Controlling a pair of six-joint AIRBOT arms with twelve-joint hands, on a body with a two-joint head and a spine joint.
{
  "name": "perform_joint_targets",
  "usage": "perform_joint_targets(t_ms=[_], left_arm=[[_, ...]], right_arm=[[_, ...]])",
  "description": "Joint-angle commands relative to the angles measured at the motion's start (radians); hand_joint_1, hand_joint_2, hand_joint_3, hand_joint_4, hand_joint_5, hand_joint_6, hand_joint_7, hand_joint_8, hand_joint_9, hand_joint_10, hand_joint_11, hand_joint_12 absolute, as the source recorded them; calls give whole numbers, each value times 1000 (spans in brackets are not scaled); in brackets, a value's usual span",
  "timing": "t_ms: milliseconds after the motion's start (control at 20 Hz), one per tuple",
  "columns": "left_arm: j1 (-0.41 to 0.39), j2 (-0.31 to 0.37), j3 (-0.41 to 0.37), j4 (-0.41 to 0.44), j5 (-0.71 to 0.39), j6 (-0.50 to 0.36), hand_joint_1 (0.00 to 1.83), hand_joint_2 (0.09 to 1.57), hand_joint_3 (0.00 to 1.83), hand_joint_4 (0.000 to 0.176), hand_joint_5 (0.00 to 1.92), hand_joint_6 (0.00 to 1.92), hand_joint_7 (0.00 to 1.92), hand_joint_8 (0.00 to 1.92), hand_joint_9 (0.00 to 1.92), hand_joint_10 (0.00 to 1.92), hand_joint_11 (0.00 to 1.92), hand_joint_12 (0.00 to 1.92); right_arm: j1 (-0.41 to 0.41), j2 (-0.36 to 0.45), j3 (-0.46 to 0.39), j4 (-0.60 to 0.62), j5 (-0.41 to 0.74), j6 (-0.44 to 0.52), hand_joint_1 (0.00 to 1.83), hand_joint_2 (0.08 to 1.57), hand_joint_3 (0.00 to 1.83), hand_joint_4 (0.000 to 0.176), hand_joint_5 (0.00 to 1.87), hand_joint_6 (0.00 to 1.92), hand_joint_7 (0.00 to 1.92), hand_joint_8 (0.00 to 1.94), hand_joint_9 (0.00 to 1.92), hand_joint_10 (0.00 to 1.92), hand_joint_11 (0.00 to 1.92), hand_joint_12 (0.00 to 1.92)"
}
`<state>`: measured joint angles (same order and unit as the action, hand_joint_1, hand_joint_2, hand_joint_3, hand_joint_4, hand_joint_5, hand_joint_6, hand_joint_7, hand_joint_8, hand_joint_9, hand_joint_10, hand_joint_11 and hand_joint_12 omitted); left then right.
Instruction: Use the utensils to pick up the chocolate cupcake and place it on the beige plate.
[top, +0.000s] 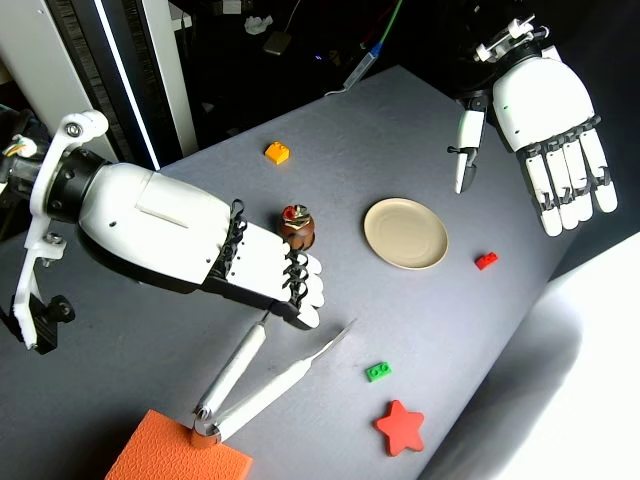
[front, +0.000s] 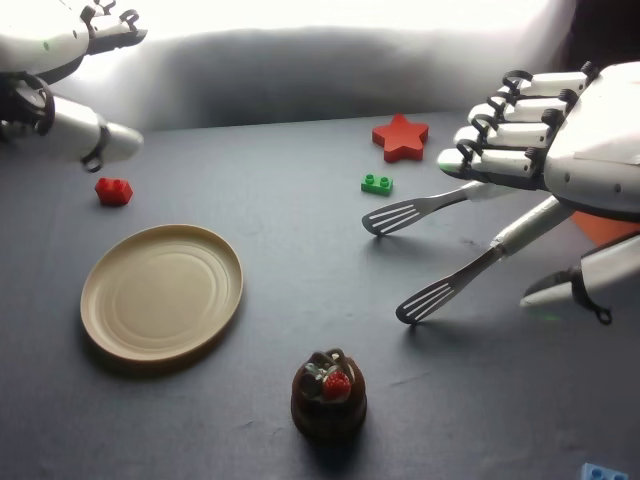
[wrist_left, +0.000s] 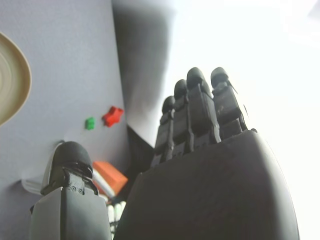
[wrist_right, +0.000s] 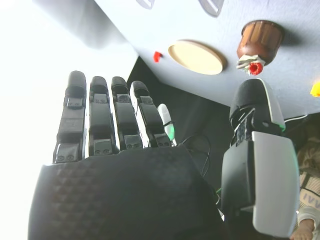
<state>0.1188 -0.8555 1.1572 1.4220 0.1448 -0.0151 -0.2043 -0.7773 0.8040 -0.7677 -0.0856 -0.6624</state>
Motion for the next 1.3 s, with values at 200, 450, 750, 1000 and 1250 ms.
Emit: perform_joint_targets(t_ms=[200,450,750,1000,1250], left_arm=[[-10,15,4,25,4,6,0,1178,0,0,97,0,64,0,51,0,0,109],[-18,11,2,25,1,6,0,1192,0,0,127,3,83,2,63,1,0,121],[-18,12,9,25,0,7,0,1189,0,0,111,5,59,6,36,6,10,26],[-22,12,17,26,-3,14,0,1193,1,0,117,6,62,5,31,2,8,29],[-22,10,23,33,-3,14,0,1191,0,0,90,0,62,2,49,7,13,37]], right_arm=[[32,-18,71,-4,35,159,190,993,8,0,64,0,99,0,91,0,0,303],[44,-71,128,-38,-52,155,287,942,0,0,102,5,146,5,125,3,0,385],[92,-117,158,-213,-121,389,302,949,1,0,132,4,180,5,184,7,0,484],[56,-118,131,-896,-209,1016,303,949,2,0,137,3,193,5,188,4,0,477],[19,-144,125,-907,-252,1083,259,977,3,0,123,0,187,1,248,1,0,619]])
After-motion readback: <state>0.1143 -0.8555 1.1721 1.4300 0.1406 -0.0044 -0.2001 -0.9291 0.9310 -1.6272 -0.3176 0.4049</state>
